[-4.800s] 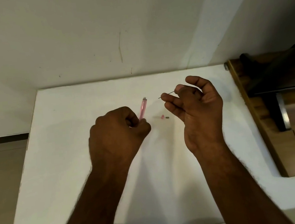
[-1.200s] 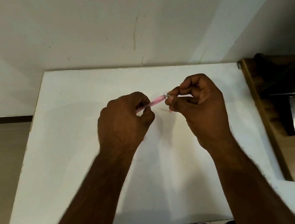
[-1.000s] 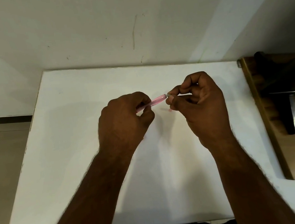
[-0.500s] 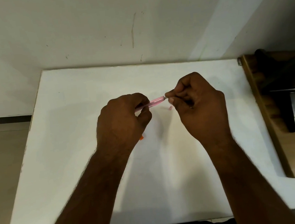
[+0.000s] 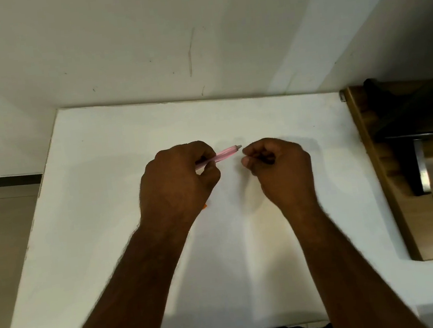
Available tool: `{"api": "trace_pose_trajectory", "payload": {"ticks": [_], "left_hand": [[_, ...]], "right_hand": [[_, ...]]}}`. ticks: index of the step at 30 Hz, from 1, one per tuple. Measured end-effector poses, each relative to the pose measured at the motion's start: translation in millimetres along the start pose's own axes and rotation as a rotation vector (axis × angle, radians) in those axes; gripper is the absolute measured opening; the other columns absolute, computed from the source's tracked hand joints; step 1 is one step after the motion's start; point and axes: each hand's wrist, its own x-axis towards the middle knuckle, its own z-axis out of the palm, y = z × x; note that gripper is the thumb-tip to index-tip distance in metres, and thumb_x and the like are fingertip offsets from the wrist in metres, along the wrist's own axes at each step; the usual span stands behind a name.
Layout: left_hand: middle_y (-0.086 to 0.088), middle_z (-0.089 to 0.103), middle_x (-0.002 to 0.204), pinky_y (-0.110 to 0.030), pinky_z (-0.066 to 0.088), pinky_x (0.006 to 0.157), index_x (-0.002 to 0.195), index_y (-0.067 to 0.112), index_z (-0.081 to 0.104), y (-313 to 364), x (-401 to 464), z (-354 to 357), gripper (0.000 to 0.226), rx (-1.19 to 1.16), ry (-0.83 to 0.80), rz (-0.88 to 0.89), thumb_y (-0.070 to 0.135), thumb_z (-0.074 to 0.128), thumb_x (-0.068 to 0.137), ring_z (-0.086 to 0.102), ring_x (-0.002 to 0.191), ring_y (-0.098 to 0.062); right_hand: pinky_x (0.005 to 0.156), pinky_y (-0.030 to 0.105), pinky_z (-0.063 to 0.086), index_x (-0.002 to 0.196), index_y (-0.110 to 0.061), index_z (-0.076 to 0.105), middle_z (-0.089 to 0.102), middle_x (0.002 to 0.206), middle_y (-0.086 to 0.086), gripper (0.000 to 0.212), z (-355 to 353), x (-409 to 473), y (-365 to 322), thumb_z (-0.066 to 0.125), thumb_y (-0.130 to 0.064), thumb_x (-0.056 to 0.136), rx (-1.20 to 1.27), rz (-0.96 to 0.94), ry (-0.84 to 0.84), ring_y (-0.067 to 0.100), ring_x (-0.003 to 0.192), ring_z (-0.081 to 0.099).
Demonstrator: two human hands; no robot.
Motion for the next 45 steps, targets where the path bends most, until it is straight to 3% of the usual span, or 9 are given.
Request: {"api": "trace_pose_trajectory", "payload": {"ticks": [6, 15, 30, 33, 36, 39, 41, 43, 45], "left_hand": [[0.016, 0.065, 0.064, -0.011, 0.033, 0.049, 0.084, 0.036, 0.067, 0, 2, 0, 0.008, 0.014, 0.009, -0.012, 0.034, 0.062, 0.078, 0.061, 0.048, -0.003], [0.014, 0.067, 0.066, -0.007, 0.032, 0.049, 0.085, 0.036, 0.068, -2, 2, -1, 0.008, 0.009, 0.008, -0.025, 0.034, 0.062, 0.078, 0.063, 0.049, -0.003], [0.007, 0.072, 0.078, -0.037, 0.056, 0.069, 0.091, 0.028, 0.073, 2, 0, -3, 0.016, -0.002, -0.038, -0.008, 0.032, 0.062, 0.081, 0.065, 0.072, -0.017], [0.010, 0.072, 0.076, -0.036, 0.058, 0.068, 0.090, 0.029, 0.073, 7, 1, 1, 0.015, -0.158, -0.053, -0.016, 0.035, 0.062, 0.083, 0.068, 0.069, -0.010], [0.013, 0.071, 0.072, -0.034, 0.058, 0.067, 0.089, 0.029, 0.073, 9, 0, 5, 0.013, -0.191, -0.124, 0.020, 0.036, 0.062, 0.088, 0.067, 0.065, -0.004], [0.011, 0.072, 0.070, -0.032, 0.058, 0.067, 0.087, 0.027, 0.073, 4, 2, 5, 0.023, -0.156, -0.165, 0.047, 0.037, 0.055, 0.096, 0.068, 0.064, -0.006], [0.013, 0.074, 0.080, -0.018, 0.055, 0.062, 0.092, 0.028, 0.073, -3, 6, 3, 0.021, -0.175, -0.140, -0.013, 0.033, 0.054, 0.099, 0.069, 0.070, -0.005], [0.017, 0.073, 0.085, -0.006, 0.045, 0.057, 0.094, 0.031, 0.072, -11, 10, 0, 0.018, -0.165, -0.081, -0.093, 0.029, 0.055, 0.100, 0.068, 0.075, -0.002], [0.016, 0.071, 0.087, -0.010, 0.041, 0.062, 0.093, 0.030, 0.072, -19, 13, -1, 0.014, -0.095, -0.032, -0.136, 0.028, 0.059, 0.097, 0.064, 0.076, -0.004]], "right_hand": [[0.084, 0.037, 0.063, 0.102, -0.013, 0.072, 0.080, 0.093, 0.010, 0.029, -10, 0, -16, 0.074, 0.008, 0.083, 0.632, 0.050, -0.057, 0.028, 0.094, 0.077], [0.079, 0.036, 0.063, 0.097, -0.012, 0.064, 0.078, 0.091, 0.009, 0.027, -11, -3, -22, 0.070, 0.011, 0.085, 0.561, -0.014, -0.028, 0.024, 0.086, 0.078], [0.083, 0.041, 0.063, 0.105, -0.016, 0.063, 0.080, 0.099, 0.003, 0.027, -4, -7, -26, 0.073, 0.002, 0.087, 0.372, -0.096, -0.058, 0.019, 0.088, 0.077], [0.079, 0.031, 0.062, 0.122, -0.020, 0.060, 0.079, 0.112, 0.003, 0.046, -5, -7, -30, 0.077, 0.001, 0.085, 0.539, 0.033, -0.112, 0.020, 0.099, 0.077], [0.079, 0.033, 0.062, 0.125, -0.017, 0.060, 0.081, 0.103, 0.008, 0.043, -3, -8, -30, 0.078, -0.006, 0.087, 0.555, 0.096, -0.179, 0.023, 0.096, 0.078], [0.084, 0.042, 0.063, 0.114, -0.016, 0.067, 0.082, 0.090, 0.006, 0.034, -2, -7, -25, 0.083, -0.015, 0.084, 0.466, 0.109, -0.106, 0.020, 0.084, 0.079], [0.086, 0.045, 0.063, 0.105, -0.017, 0.072, 0.081, 0.088, 0.001, 0.024, -1, -5, -21, 0.083, -0.018, 0.084, 0.334, 0.085, -0.028, 0.016, 0.079, 0.079], [0.086, 0.041, 0.062, 0.102, -0.020, 0.077, 0.080, 0.089, -0.007, 0.017, 2, -4, -18, 0.080, -0.023, 0.086, 0.143, 0.022, 0.009, 0.010, 0.080, 0.076], [0.087, 0.034, 0.060, 0.102, -0.024, 0.079, 0.078, 0.090, -0.014, 0.015, 7, -7, -18, 0.078, -0.025, 0.087, -0.014, -0.023, 0.008, 0.002, 0.081, 0.073]]}}
